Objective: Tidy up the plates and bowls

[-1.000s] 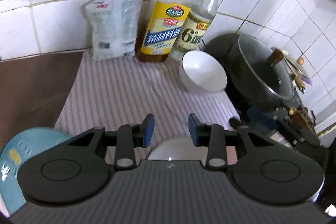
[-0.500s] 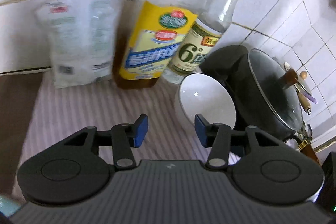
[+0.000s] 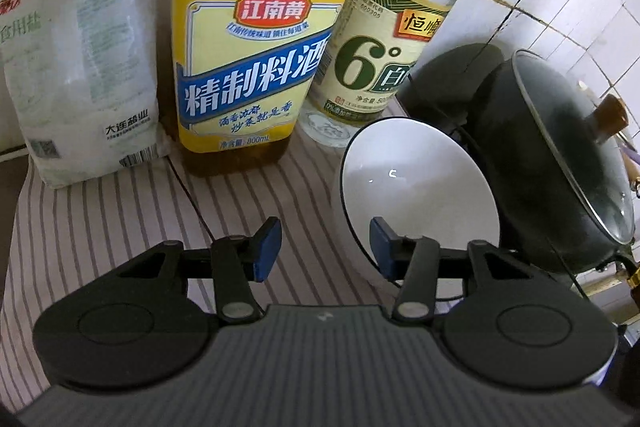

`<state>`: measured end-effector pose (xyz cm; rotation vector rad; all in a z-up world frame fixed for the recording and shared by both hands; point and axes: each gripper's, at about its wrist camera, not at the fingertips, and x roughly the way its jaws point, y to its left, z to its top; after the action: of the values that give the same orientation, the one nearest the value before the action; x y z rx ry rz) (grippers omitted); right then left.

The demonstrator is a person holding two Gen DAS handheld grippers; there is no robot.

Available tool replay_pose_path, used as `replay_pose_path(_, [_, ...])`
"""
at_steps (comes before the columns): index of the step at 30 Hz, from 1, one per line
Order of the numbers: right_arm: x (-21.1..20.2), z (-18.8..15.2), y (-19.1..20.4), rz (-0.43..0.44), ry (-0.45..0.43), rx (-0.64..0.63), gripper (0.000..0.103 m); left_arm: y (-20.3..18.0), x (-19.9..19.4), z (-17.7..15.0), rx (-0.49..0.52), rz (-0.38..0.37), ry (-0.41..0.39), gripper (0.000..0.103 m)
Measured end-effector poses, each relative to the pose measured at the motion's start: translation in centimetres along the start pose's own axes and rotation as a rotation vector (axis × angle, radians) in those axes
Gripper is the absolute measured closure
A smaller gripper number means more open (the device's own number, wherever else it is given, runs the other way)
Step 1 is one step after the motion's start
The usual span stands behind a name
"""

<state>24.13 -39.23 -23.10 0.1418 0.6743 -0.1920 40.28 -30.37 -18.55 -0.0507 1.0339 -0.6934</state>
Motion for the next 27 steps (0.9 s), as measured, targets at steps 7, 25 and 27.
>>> replay_pose_path(7, [0.8,-0.1,0.1,-0.026,-0.037,-0.031,0.013,-0.5,0.4,0.4,0.005,-0.042,0.041,0.087])
replay_pose_path(25, [-3.4,1.0,1.5,0.042,-0.056,-0.065,0.011,-0.8,-5.7,-0.9,0.005,-0.007,0.054,0.088])
replay_pose_path(27, [-4.7,1.3,2.2,0.053,-0.074,-0.071,0.011,-0.9,-7.4,-0.9,0.011,0.000,0.050,0.088])
